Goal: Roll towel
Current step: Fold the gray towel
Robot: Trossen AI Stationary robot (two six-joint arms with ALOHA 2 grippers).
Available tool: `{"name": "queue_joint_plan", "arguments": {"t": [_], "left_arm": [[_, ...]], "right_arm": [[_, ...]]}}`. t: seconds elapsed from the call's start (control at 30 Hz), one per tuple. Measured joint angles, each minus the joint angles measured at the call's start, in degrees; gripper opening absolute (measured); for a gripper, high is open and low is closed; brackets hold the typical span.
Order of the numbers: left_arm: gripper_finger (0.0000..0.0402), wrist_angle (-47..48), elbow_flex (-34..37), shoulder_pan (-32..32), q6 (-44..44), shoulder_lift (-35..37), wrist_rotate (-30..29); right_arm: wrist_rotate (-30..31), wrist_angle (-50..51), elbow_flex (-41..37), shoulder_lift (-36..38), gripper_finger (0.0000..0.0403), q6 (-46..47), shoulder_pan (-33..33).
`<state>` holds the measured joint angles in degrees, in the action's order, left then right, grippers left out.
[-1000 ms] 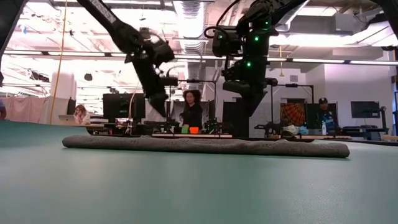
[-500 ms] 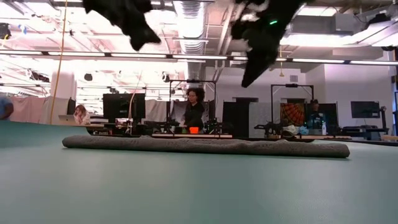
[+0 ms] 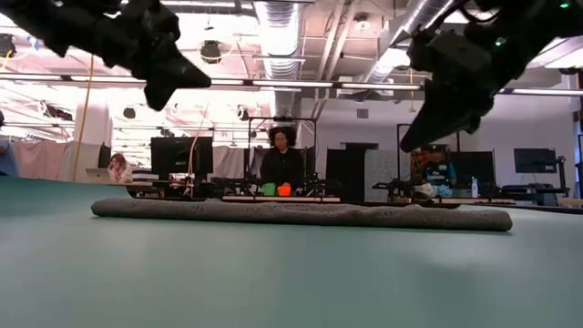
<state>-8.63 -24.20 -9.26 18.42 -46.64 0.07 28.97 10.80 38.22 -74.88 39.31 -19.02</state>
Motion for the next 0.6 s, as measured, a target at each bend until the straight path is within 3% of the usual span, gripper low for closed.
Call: {"name": "queue_joint_plan", "arguments": {"t": [0.17,0.4,0.6], "left_arm": [[0.0000,-0.4,2.9,6.7,0.3,-1.4,-8.6],[0.0000,-6.4,7.4,11.5,2.4,-6.2,-9.5],[0.0000,-7.4,7.9,16.1,3.5,-9.8,-13.3]], "right_arm": [[8.8,-0.7,0.1,-5.2,0.0015,10.8,-4.6],[9.5,-1.2,0.2,-13.0,0.0015,22.8,-6.8],[9.2,-1.4,2.6,-17.3,0.0014,26.7,-9.1]]}}
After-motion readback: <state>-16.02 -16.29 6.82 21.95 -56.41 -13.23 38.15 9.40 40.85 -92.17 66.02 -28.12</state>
